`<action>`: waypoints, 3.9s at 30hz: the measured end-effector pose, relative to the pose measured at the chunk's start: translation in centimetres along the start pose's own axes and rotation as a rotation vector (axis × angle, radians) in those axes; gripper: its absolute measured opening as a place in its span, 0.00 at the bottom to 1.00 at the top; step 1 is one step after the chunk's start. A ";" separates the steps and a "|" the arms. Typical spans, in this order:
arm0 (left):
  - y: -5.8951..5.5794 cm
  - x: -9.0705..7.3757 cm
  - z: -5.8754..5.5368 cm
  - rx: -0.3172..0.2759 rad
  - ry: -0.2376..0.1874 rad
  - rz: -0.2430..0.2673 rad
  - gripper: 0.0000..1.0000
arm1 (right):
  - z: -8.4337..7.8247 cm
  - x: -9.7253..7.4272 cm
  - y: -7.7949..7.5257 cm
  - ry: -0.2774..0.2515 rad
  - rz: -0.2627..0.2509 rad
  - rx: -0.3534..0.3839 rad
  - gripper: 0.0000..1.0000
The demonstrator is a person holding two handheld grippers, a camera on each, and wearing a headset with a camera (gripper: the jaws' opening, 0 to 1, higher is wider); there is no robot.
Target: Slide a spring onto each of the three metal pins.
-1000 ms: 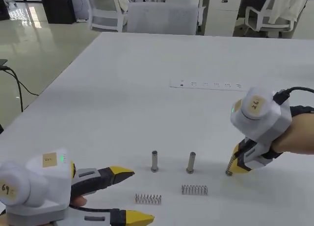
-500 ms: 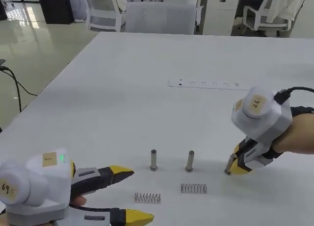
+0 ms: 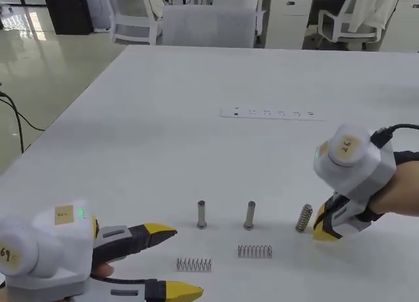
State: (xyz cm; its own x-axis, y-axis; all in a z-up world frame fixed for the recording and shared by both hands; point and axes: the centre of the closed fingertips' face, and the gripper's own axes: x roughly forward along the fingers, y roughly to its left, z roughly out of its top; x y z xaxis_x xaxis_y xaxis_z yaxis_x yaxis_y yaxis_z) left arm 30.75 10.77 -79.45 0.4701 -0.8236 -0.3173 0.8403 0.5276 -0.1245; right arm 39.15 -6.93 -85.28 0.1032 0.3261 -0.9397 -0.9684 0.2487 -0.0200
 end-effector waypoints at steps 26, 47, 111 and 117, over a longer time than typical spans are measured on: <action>-0.3 0.1 -0.1 0.004 0.005 -0.008 0.53 | 3.9 0.3 5.3 -0.052 0.071 -0.096 0.12; -0.3 0.1 -0.2 0.007 0.016 -0.012 0.52 | 6.1 2.7 5.2 -0.024 0.090 -0.191 0.12; -2.1 3.4 3.4 0.184 0.039 -0.175 0.23 | 11.8 -3.8 10.6 -0.147 0.105 -0.374 0.08; -2.4 3.4 3.3 0.214 0.037 -0.184 0.13 | 11.8 -3.9 10.8 -0.141 0.107 -0.389 0.08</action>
State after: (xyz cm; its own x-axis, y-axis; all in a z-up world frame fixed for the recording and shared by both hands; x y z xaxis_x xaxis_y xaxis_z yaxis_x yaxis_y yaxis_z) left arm 31.22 5.99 -77.10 0.2970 -0.8913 -0.3426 0.9505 0.3103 0.0165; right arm 30.99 5.25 -77.78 0.0016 0.4596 -0.8881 -0.9860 -0.1472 -0.0780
